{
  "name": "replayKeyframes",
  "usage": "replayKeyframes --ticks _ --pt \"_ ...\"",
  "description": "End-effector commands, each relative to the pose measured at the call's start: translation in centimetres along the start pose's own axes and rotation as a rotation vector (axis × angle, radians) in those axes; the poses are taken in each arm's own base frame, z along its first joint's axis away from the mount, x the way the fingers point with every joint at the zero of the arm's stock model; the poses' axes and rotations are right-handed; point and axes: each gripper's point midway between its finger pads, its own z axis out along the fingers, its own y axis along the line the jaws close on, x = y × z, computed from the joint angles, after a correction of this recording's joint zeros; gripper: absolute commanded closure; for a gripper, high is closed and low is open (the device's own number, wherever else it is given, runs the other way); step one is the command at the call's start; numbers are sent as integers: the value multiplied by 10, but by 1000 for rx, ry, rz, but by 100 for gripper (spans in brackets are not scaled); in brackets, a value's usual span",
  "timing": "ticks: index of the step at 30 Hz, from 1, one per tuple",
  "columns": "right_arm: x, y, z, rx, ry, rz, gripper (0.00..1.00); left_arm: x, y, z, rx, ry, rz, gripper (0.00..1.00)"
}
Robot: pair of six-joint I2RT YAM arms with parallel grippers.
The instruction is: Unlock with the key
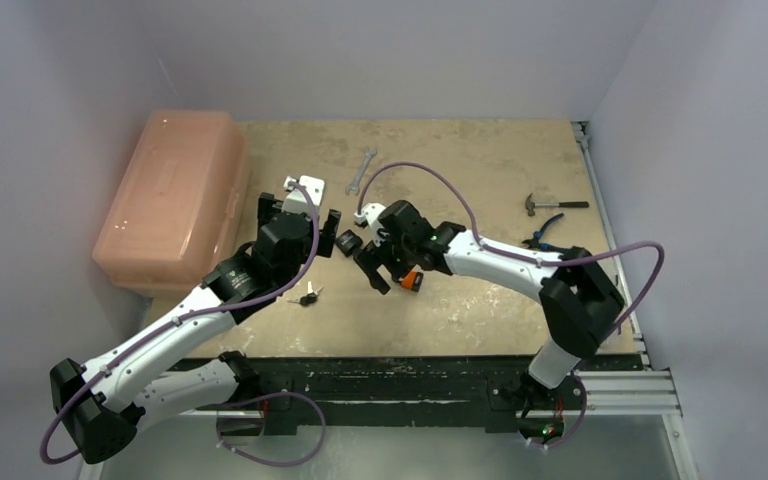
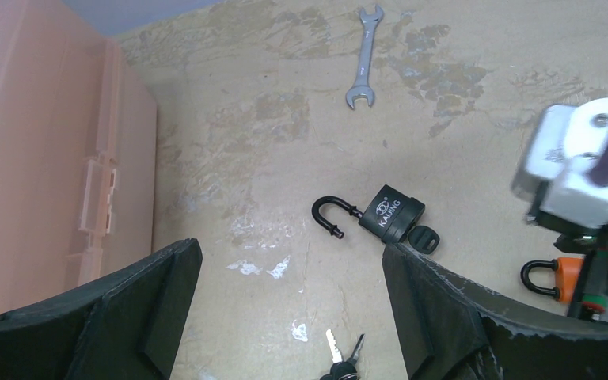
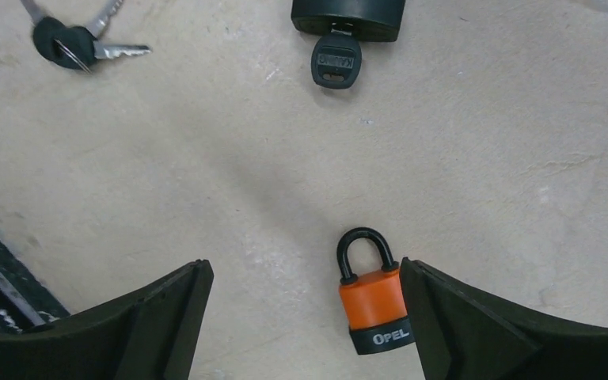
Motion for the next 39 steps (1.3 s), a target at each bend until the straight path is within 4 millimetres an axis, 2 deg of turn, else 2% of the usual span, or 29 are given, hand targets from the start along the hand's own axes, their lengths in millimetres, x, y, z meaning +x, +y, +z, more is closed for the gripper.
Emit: replayKeyframes --ticks 1,7,17,20,24,28,32,36,39 --pt "0 -10 7 22 115 -137 1 -3 1 1 -2 -6 7 8" --pt "40 -18 23 31 302 -162 1 -3 0 1 2 -6 7 9" --pt "76 -47 43 126 403 -68 4 0 -2 3 5 4 17 9" --pt "72 -56 42 171 382 -26 5 1 -2 4 3 8 18 9" --pt "60 -66 30 233 335 78 9 2 -3 6 4 13 25 9" --pt "67 -62 22 240 340 141 23 3 -4 7 3 16 28 10" --pt "83 -62 17 252 371 163 31 4 -4 7 3 20 31 10" --pt "91 -58 12 245 387 186 48 4 -5 8 4 23 33 10" --pt "98 -54 9 243 404 192 57 5 -5 8 3 26 35 10"
